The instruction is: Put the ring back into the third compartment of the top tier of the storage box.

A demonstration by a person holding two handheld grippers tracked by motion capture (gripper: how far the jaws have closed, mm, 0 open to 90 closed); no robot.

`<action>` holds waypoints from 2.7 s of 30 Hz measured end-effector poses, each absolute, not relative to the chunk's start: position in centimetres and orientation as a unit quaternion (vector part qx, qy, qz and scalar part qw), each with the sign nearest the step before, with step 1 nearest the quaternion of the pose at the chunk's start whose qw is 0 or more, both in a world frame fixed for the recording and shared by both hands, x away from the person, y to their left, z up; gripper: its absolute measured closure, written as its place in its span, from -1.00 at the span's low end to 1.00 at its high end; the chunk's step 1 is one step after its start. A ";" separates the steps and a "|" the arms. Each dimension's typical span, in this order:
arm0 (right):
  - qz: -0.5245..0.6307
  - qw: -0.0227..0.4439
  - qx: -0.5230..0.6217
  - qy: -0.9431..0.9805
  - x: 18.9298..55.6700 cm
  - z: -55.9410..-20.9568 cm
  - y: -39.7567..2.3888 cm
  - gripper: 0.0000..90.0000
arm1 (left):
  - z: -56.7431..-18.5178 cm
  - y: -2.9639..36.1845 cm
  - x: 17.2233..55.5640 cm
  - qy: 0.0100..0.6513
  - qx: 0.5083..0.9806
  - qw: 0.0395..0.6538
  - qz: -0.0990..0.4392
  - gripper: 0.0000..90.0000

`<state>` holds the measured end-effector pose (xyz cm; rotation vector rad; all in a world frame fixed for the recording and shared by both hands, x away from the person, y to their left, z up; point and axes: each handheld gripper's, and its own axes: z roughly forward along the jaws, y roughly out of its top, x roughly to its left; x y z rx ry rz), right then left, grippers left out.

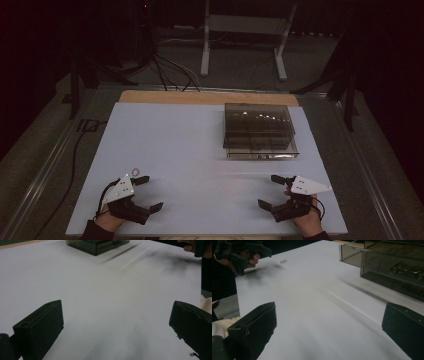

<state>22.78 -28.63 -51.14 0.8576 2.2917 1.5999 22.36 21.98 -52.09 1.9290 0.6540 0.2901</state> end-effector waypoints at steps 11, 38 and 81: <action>0.543 0.107 0.287 0.782 22.6 -51.2 -28.6 -1.00 | -52.2 21.6 22.4 0.266 0.812 0.506 0.114 -0.99; 0.551 0.108 0.288 0.776 22.5 -50.9 -28.5 -1.00 | -48.7 20.0 22.1 0.219 0.815 0.529 0.086 -0.99; 0.553 0.109 0.290 0.774 22.4 -50.9 -28.6 -1.00 | -45.6 23.7 24.7 0.321 0.751 0.544 0.191 -0.99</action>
